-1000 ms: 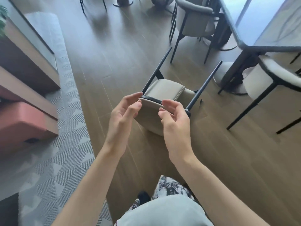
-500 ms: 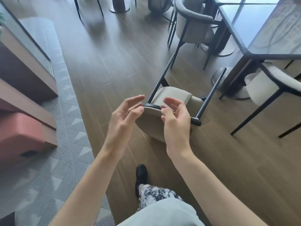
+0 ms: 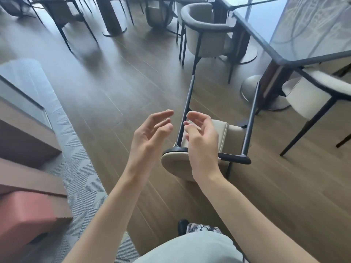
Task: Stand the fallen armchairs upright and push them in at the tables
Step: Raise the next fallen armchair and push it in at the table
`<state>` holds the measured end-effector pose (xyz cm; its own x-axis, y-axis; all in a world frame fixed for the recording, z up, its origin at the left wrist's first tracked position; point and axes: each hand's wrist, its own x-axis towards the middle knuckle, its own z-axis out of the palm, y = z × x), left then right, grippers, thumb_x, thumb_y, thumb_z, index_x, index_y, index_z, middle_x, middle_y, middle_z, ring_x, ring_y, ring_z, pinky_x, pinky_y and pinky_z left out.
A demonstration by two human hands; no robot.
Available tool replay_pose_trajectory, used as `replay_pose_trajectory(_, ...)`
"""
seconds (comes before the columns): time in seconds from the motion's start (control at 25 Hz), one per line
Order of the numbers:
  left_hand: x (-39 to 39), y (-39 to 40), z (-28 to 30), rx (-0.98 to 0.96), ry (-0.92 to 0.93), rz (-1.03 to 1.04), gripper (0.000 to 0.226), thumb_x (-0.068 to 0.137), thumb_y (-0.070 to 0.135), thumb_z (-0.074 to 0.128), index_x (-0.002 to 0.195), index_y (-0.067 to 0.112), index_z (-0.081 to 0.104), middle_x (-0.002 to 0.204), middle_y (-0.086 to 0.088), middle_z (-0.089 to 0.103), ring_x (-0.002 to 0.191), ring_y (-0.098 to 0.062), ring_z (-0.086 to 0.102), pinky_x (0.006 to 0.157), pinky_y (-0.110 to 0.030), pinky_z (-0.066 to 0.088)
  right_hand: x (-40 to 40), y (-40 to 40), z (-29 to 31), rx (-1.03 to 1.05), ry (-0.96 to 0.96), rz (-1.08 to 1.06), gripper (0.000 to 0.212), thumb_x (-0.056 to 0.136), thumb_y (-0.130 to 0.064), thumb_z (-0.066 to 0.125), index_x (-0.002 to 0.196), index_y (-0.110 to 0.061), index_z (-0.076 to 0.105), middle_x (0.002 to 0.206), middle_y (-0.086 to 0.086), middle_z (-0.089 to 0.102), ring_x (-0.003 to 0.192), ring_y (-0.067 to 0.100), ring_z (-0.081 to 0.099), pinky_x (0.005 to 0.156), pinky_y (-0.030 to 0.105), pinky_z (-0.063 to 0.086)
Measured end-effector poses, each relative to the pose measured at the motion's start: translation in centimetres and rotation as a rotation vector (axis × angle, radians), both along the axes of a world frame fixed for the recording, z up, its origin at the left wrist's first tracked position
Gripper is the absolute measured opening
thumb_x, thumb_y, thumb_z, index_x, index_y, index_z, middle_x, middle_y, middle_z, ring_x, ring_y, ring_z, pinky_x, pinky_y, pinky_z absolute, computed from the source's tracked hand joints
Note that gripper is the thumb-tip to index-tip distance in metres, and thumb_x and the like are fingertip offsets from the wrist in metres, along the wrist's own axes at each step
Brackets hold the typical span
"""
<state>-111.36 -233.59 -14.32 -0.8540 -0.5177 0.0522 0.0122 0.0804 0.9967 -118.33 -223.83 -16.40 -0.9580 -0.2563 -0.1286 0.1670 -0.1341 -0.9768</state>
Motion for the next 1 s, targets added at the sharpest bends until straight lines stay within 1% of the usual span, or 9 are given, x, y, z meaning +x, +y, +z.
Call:
replay_pose_trajectory(0.08, -1.7, -1.4, 0.2, 0.002, 0.015, -0.016, 0.044, 0.081, 0.040, 0.062, 0.122, 0.027, 0.069, 0.126, 0.015, 0.070, 0.124, -0.005, 0.062, 0.108, -0.035, 0.046, -1.3, -1.6, 0.0, -0.010, 0.000, -0.001, 0.024, 0.095, -0.012, 0.056, 0.115, -0.025, 0.063, 0.113, -0.011, 0.067, 0.110, 0.007, 0.064, 0.097, 0.033, 0.052)
replay_pose_trajectory(0.2, -4.2, -3.2, 0.4, 0.028, 0.029, -0.018, 0.037, 0.086, 0.030, 0.061, 0.122, 0.024, 0.069, 0.126, 0.011, 0.071, 0.122, -0.007, 0.064, 0.110, -0.039, 0.046, -2.7, -3.3, 0.1, -0.016, 0.016, -0.010, 0.026, 0.093, -0.014, 0.057, 0.115, -0.025, 0.063, 0.114, -0.011, 0.067, 0.109, 0.006, 0.064, 0.094, 0.028, 0.052)
replay_pose_trajectory(0.32, -6.8, -4.4, 0.2, 0.049, 0.045, -0.092, 0.036, 0.083, 0.034, 0.061, 0.118, 0.028, 0.071, 0.122, 0.012, 0.072, 0.122, -0.006, 0.064, 0.106, -0.034, 0.048, -4.4, -4.1, 0.0, -0.019, 0.013, -0.088, 0.026, 0.093, -0.012, 0.057, 0.113, -0.026, 0.063, 0.114, -0.012, 0.067, 0.109, 0.006, 0.065, 0.095, 0.029, 0.052)
replay_pose_trajectory(0.44, -9.6, -5.4, -0.3, 0.063, 0.028, -0.199, 0.031, 0.086, 0.026, 0.060, 0.115, 0.028, 0.071, 0.121, 0.013, 0.073, 0.121, -0.005, 0.063, 0.100, -0.025, 0.048, -6.1, -4.6, -0.3, -0.006, -0.026, -0.191, 0.025, 0.093, -0.008, 0.057, 0.110, -0.025, 0.064, 0.112, -0.009, 0.068, 0.107, 0.009, 0.066, 0.095, 0.030, 0.053)
replay_pose_trajectory(0.56, -12.6, -6.7, -0.8, 0.062, 0.028, -0.337, 0.031, 0.087, 0.022, 0.060, 0.116, 0.026, 0.071, 0.125, 0.009, 0.071, 0.123, -0.006, 0.062, 0.100, -0.024, 0.048, -7.4, -5.2, -0.5, 0.013, -0.016, -0.313, 0.025, 0.093, -0.009, 0.057, 0.109, -0.028, 0.063, 0.110, -0.011, 0.068, 0.106, 0.006, 0.066, 0.093, 0.027, 0.052)
replay_pose_trajectory(0.76, -16.5, -9.2, -1.2, 0.071, 0.028, -0.606, 0.028, 0.090, 0.017, 0.061, 0.114, 0.026, 0.071, 0.124, 0.011, 0.072, 0.122, -0.005, 0.063, 0.093, -0.016, 0.048, -8.8, -7.7, -0.8, 0.017, -0.033, -0.576, 0.024, 0.093, -0.014, 0.058, 0.109, -0.031, 0.063, 0.111, -0.015, 0.067, 0.108, 0.004, 0.064, 0.098, 0.032, 0.051)
replay_pose_trajectory(0.84, -17.6, -10.9, -1.2, 0.074, 0.003, -0.717, 0.028, 0.092, 0.013, 0.060, 0.116, 0.024, 0.070, 0.126, 0.009, 0.071, 0.123, -0.007, 0.063, 0.093, -0.017, 0.049, -8.8, -9.5, -0.8, 0.008, -0.059, -0.684, 0.023, 0.092, -0.014, 0.058, 0.109, -0.030, 0.063, 0.112, -0.014, 0.067, 0.107, 0.003, 0.064, 0.098, 0.033, 0.051)
replay_pose_trajectory(0.92, -18.5, -12.5, -1.4, 0.072, -0.017, -0.782, 0.029, 0.089, 0.018, 0.060, 0.115, 0.026, 0.070, 0.125, 0.011, 0.071, 0.122, -0.005, 0.063, 0.097, -0.021, 0.050, -8.6, -11.1, -0.9, 0.013, -0.072, -0.758, 0.022, 0.093, -0.015, 0.059, 0.109, -0.029, 0.064, 0.114, -0.012, 0.067, 0.105, -0.001, 0.063, 0.096, 0.032, 0.051)
replay_pose_trajectory(1.0, -19.4, -14.3, -1.8, 0.079, -0.046, -0.859, 0.029, 0.087, 0.022, 0.060, 0.113, 0.029, 0.071, 0.123, 0.014, 0.071, 0.121, -0.003, 0.063, 0.100, -0.024, 0.049, -8.5, -13.1, -1.4, 0.006, -0.095, -0.853, 0.022, 0.093, -0.012, 0.059, 0.110, -0.026, 0.064, 0.117, -0.008, 0.067, 0.108, 0.002, 0.063, 0.098, 0.034, 0.051)
